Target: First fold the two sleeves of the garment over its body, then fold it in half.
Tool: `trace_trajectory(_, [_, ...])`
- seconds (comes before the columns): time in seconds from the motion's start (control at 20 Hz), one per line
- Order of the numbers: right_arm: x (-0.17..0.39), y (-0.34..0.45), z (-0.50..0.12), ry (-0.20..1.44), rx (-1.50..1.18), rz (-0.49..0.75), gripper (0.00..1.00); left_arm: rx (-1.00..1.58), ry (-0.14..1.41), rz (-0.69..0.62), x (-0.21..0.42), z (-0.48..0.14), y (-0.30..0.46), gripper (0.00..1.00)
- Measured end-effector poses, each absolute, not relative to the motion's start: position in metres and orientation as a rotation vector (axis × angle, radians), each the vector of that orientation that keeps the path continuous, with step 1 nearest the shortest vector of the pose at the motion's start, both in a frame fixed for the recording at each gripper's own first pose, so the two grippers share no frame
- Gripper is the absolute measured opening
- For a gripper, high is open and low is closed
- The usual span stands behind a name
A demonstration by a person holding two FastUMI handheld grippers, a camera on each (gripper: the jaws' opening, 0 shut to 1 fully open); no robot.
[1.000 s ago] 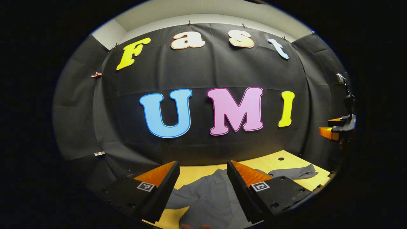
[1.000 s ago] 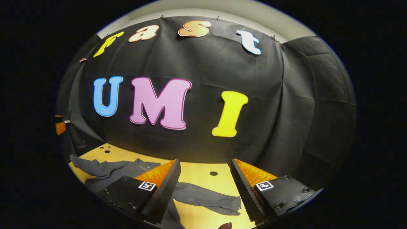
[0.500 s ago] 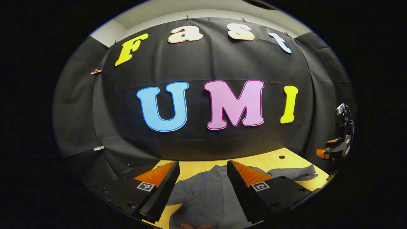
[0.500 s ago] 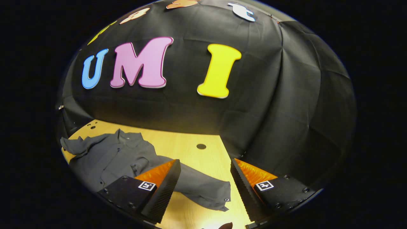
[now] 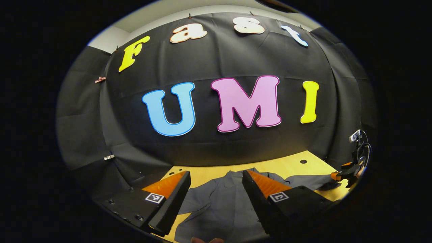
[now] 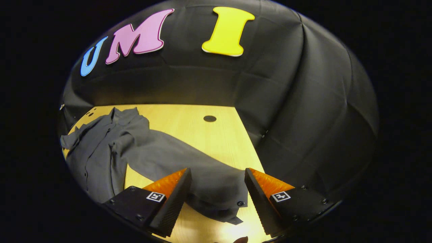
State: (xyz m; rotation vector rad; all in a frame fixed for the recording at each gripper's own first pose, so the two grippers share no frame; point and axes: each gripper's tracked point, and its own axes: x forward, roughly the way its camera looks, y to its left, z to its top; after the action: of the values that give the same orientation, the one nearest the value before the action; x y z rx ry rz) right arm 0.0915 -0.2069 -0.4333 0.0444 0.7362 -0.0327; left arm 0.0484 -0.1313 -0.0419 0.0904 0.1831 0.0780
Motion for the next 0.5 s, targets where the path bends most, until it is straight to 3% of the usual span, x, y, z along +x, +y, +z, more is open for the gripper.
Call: trace_trajectory(0.5, [0.067, -0.212, -0.509, 0.901, 0.046, -0.005, 0.98, 0.065, 0.221, 0.185, 0.024, -0.051, -0.111, 0.97])
